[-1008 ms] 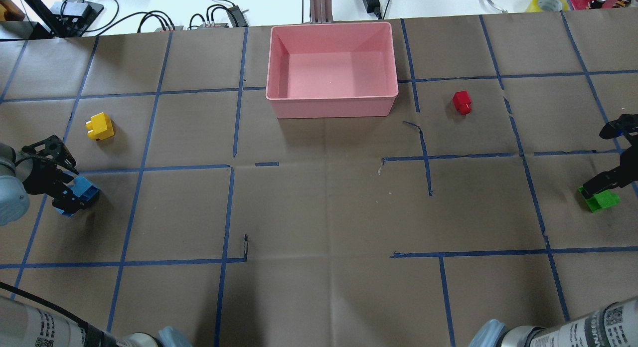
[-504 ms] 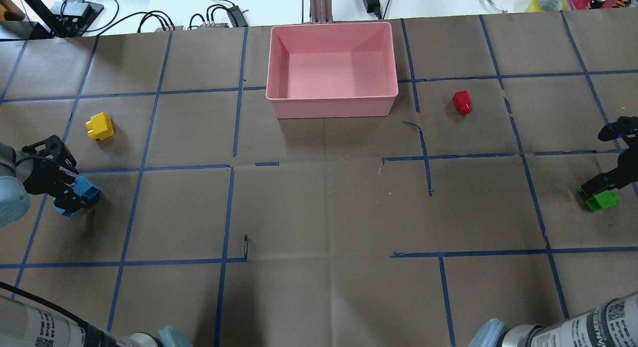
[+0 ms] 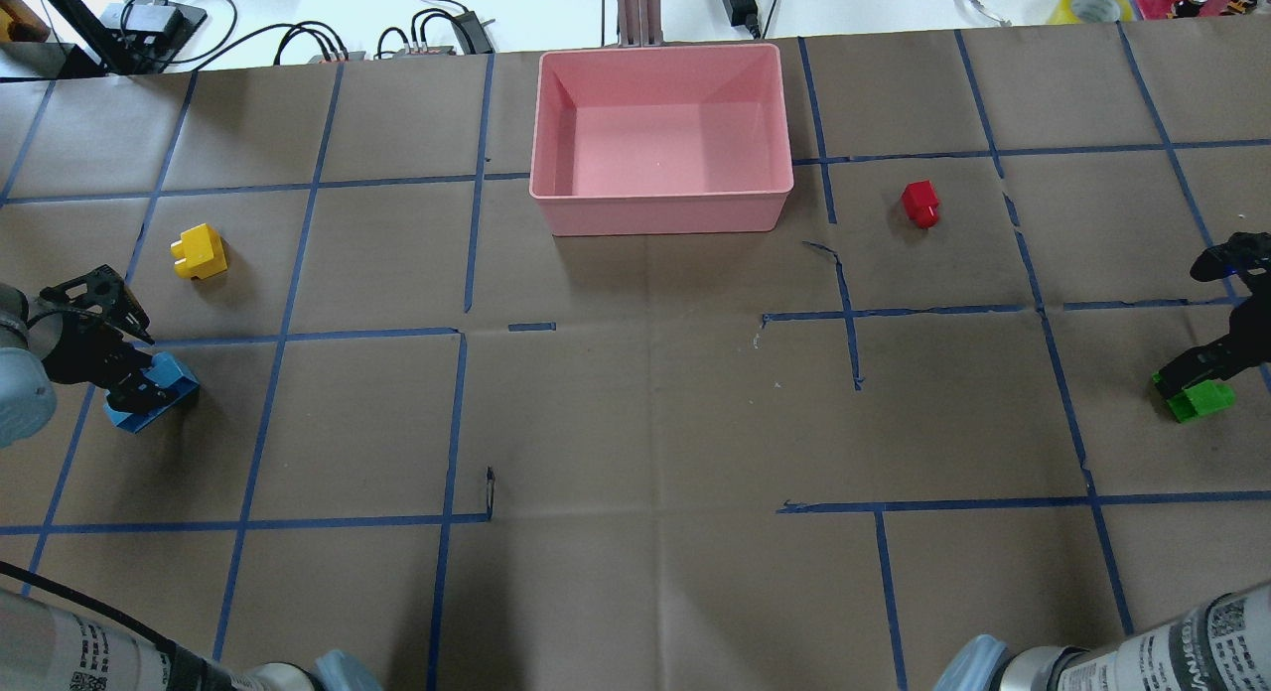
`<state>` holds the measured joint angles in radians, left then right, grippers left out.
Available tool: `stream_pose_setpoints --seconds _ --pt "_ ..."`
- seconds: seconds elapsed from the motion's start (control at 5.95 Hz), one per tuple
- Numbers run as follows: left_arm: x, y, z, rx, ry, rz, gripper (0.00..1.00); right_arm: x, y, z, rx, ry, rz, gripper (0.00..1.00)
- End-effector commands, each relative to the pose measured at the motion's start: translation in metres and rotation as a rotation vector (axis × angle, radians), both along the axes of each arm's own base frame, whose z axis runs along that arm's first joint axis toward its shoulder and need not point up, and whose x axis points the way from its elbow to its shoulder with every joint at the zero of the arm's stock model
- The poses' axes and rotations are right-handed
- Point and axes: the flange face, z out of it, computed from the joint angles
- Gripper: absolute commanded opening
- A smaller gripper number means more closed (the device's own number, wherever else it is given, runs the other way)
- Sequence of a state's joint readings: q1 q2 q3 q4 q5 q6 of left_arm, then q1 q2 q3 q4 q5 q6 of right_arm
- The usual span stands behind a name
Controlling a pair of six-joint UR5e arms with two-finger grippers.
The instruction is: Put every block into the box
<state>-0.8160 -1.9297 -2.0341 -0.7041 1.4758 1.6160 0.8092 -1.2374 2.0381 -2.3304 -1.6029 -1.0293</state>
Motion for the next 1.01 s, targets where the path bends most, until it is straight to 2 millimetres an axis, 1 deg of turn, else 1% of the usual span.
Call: stream_pose_setpoints --seconds 0.0,0.17,0.34,0.5,0.67,0.84 --pt "0.003 -0.002 0.007 -0.009 -0.014 0.010 0.26 0.000 0.001 0.002 0.002 0.004 -0.001 0.63" --pt "0.010 -0.015 0.040 -0.051 -0.056 0.015 0.18 -0.001 0.001 0.004 0.002 0.008 -0.001 0.53" --pt "0.017 -0.028 0.079 -0.046 -0.038 0.052 0.16 -0.001 0.000 0.007 -0.002 0.011 0.001 0.40" --pt "0.017 -0.051 0.130 -0.034 -0.019 0.093 0.16 -0.001 -0.001 0.009 -0.001 0.012 0.001 0.33" --pt "-0.013 -0.084 0.169 -0.027 0.002 0.141 0.15 -0.008 -0.008 0.025 -0.024 0.034 0.001 0.30" --pt "-0.066 -0.122 0.194 -0.043 0.012 0.187 0.14 -0.015 -0.018 0.062 -0.048 0.054 -0.004 0.30"
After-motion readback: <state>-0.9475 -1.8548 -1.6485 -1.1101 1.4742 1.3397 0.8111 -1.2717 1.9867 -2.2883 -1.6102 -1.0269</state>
